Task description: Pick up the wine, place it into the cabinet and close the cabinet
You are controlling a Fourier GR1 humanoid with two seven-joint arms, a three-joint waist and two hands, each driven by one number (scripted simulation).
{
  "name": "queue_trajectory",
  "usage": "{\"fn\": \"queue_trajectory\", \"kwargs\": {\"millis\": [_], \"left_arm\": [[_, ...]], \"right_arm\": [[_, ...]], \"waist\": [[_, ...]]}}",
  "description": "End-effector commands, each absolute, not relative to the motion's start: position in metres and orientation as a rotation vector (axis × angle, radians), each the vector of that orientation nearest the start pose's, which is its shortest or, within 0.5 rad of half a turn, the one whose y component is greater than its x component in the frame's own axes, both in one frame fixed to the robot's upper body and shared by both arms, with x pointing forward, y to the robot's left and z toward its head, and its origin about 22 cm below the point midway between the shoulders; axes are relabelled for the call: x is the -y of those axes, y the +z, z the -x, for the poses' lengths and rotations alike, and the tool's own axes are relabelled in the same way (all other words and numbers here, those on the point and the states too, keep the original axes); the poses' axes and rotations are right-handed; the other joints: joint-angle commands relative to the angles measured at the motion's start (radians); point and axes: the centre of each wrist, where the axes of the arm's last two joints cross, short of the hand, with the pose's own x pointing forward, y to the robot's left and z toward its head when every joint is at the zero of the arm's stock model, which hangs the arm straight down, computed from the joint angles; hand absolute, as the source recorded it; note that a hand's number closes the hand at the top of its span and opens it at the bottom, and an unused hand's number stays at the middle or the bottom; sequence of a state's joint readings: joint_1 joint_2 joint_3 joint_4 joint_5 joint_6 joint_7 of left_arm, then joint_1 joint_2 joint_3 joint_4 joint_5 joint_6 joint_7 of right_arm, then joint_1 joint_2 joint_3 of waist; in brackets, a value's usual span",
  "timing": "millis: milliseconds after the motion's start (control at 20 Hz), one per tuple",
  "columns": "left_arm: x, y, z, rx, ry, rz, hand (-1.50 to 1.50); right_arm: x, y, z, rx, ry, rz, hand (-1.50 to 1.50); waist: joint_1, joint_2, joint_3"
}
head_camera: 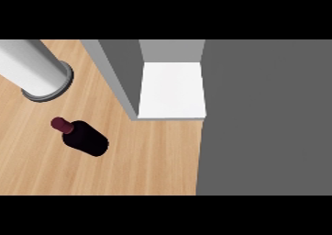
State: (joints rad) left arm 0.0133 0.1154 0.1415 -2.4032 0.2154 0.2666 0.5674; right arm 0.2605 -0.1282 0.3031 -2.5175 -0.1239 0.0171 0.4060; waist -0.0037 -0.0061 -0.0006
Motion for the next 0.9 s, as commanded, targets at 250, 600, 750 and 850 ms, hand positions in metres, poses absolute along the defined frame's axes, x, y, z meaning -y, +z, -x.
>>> {"fn": "queue_trajectory", "kwargs": {"millis": [250, 600, 750, 850], "left_arm": [[-0.295, 0.141, -0.157, 1.814, 0.317, -0.023, -1.50], [-0.288, 0.101, -0.191, 1.736, 0.282, -0.024, -1.50], [-0.304, 0.088, -0.211, 1.744, 0.304, -0.096, -1.50], [-0.313, 0.080, -0.208, 1.752, 0.337, -0.143, -1.50]], "right_arm": [[0.218, 0.190, -0.085, 1.896, 0.177, -0.379, -1.50], [0.209, 0.183, -0.091, 1.887, 0.154, -0.391, -1.50], [0.222, 0.193, -0.085, 1.908, 0.199, -0.392, -1.50], [0.220, 0.184, -0.087, 1.889, 0.167, -0.384, -1.50]], "waist": [[0.001, 0.003, 0.000], [-0.008, 0.005, 0.000], [-0.016, 0.007, 0.001], [-0.011, 0.005, 0.001]]}}
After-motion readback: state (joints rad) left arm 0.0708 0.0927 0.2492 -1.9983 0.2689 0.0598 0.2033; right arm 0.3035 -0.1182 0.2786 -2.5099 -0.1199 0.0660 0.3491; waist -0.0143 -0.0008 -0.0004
